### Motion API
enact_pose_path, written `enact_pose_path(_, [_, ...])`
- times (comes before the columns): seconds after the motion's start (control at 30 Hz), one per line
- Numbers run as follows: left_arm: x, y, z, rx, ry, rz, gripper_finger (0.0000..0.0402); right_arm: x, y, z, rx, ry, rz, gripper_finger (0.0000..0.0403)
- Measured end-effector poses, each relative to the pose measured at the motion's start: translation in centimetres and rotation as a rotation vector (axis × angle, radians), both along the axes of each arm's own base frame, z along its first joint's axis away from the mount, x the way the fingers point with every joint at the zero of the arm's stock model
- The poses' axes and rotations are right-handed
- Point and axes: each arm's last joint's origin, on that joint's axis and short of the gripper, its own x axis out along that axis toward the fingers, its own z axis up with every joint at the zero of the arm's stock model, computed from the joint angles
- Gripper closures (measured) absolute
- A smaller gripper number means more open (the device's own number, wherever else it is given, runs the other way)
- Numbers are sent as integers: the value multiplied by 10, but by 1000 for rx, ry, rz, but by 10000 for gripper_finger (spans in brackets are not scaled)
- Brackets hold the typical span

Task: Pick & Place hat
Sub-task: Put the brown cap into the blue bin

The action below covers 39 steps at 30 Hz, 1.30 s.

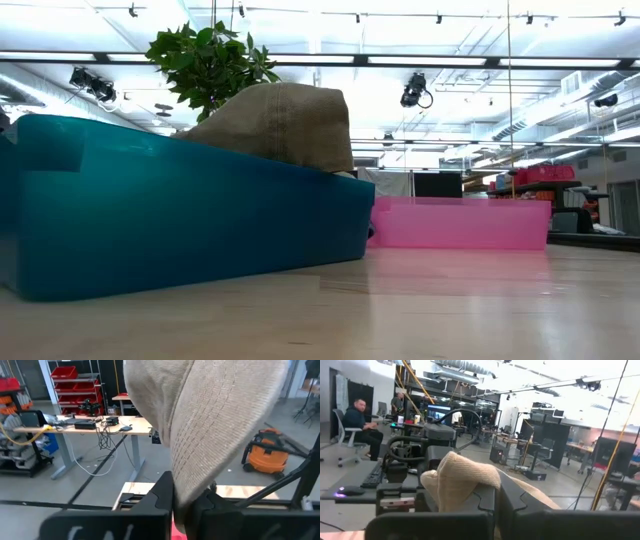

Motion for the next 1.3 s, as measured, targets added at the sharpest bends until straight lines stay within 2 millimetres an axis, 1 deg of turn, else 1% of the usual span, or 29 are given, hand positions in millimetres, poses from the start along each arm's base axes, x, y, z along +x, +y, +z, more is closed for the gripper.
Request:
enact_pose_path(0.1, [0,-1,0,44,5,-1,390,0,0,-1,27,-1,6,380])
enact_pose_path(0.2, [0,-1,-1,93,20,22,390,-2,0,-3,44,28,3,346])
enact_pose_path(0.37, [-3,0,0,204,47,72,390,-7,2,-5,94,53,6,268])
enact_pose_path(0.57, [-10,-3,7,397,73,189,390,-20,6,-6,206,70,12,166])
enact_pose_path(0.73, [-16,-12,15,533,82,262,390,-26,8,-9,270,101,17,105])
enact_pose_path(0.83, [-21,-17,17,589,108,303,390,-31,9,-8,310,92,20,84])
enact_pose_path(0.97, [-26,-25,21,658,132,364,390,-35,11,-6,354,68,51,69])
enact_pose_path(1.17, [-33,-40,28,757,167,430,390,-42,14,-3,417,39,89,60])
enact_pose_path(1.3, [-39,-52,31,855,220,486,390,-52,16,1,451,9,93,60])
